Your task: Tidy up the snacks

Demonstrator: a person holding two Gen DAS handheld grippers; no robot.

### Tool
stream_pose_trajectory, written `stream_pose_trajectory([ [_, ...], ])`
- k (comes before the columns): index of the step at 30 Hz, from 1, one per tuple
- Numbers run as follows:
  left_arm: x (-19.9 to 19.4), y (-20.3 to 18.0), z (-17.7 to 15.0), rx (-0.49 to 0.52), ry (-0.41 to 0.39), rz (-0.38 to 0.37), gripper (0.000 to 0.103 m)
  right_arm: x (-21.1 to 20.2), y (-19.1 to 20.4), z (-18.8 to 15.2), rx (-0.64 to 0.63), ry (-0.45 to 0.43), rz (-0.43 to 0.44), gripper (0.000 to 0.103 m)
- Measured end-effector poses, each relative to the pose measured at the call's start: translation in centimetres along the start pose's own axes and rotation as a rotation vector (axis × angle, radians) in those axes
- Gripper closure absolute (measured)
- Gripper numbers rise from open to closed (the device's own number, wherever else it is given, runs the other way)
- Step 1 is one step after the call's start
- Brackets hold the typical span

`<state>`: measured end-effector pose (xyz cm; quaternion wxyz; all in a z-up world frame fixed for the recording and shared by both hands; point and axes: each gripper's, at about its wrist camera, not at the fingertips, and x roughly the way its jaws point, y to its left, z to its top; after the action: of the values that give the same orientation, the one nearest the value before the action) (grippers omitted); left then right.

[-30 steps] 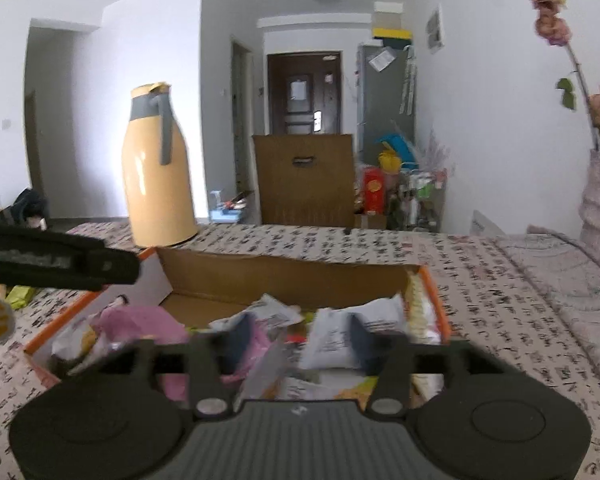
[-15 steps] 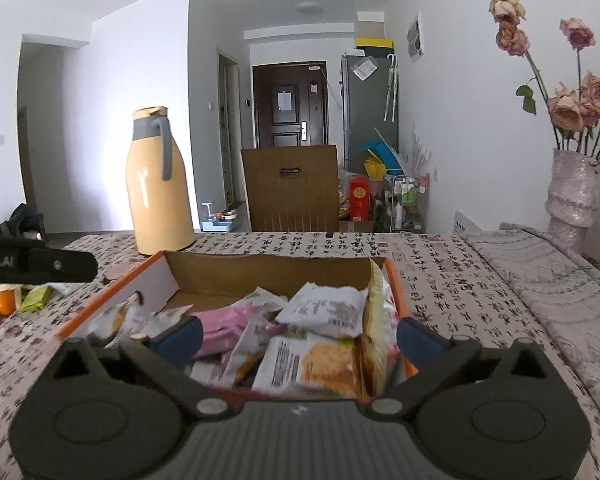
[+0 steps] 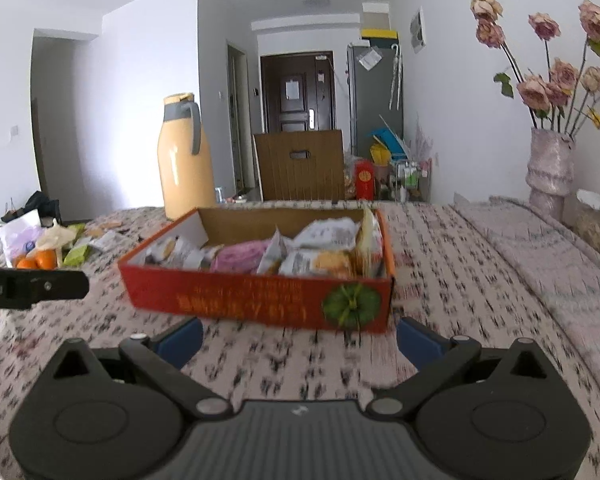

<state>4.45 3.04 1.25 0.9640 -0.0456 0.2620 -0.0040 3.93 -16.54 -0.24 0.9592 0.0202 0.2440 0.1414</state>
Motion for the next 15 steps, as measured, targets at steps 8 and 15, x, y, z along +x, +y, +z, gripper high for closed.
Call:
stream_pose_trajectory([
  [8, -1.3, 0.3, -2.9, -0.002, 0.045, -0.008, 0.0, -2.1, -0.1, -2.5, 0.019, 0.048, -0.007, 0.0],
  [15, -2.1, -0.3, -4.2, 0.006, 0.059, -0.024, 0.0, -3.2, 0.1, -3.5, 0.028, 0.057, -0.011, 0.0],
])
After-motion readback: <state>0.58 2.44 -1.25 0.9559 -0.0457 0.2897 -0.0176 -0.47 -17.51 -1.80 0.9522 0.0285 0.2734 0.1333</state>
